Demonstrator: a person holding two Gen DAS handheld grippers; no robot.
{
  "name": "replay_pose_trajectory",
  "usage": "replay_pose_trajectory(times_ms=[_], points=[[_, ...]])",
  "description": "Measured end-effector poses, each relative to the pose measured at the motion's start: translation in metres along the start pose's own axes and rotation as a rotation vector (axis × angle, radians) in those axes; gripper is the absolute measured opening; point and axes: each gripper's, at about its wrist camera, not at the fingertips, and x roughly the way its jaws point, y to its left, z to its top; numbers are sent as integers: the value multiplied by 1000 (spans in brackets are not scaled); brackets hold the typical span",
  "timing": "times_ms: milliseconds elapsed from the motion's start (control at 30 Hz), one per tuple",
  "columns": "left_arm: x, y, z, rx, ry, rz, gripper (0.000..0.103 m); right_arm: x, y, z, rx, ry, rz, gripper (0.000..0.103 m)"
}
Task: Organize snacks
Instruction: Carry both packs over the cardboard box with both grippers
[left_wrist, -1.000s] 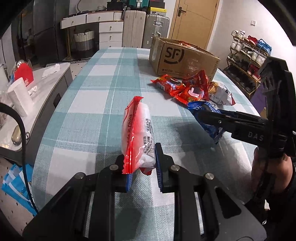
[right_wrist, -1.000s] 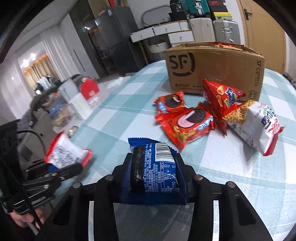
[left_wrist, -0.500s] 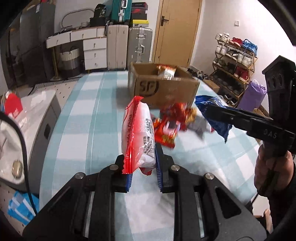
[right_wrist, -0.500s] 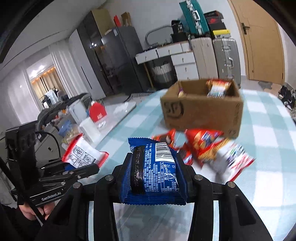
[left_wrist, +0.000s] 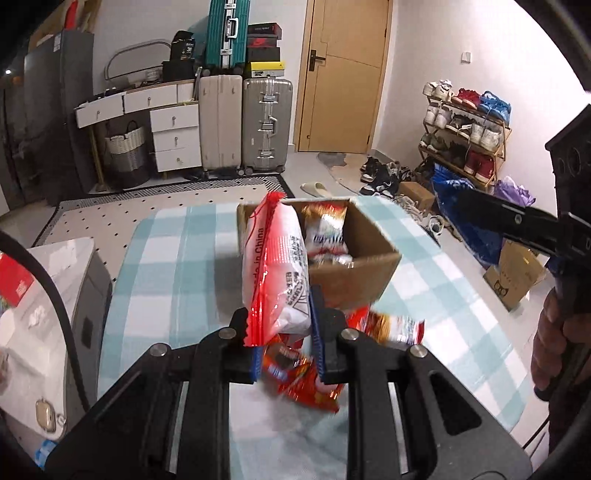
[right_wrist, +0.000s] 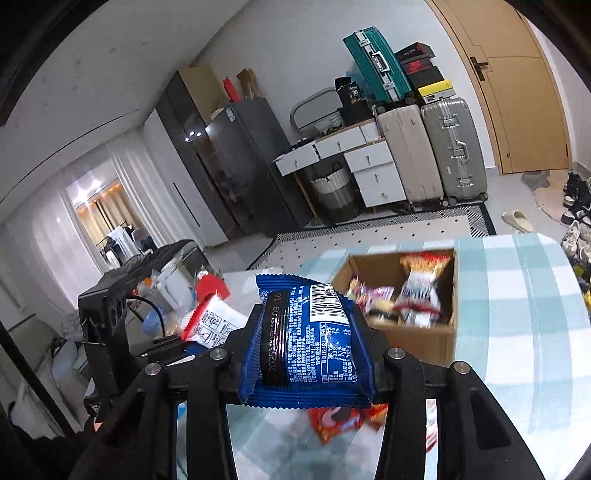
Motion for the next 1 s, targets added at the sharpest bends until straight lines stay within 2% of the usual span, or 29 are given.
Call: replay_pose_trajectory(times_ms=[233,400,500,700,800,1000], points=[[39,-14,62,40,12,19,18,7,4,43,-38,-21,-27,43],[77,-13,99,45,18,72,18,16,0,73,-52,-38,-91,43],[101,-6,115,20,47,50,18,27,-6,89,-38,-32,-122,43],[149,3,130,7,101,38,18,63,-25,103,-35,0,-164,43],[172,10,137,-7,131,2,18,84,-41,105,-2,21,-158,43],[214,7,137,18,205,-33,18,121,-65,100,2,76,-193,43]])
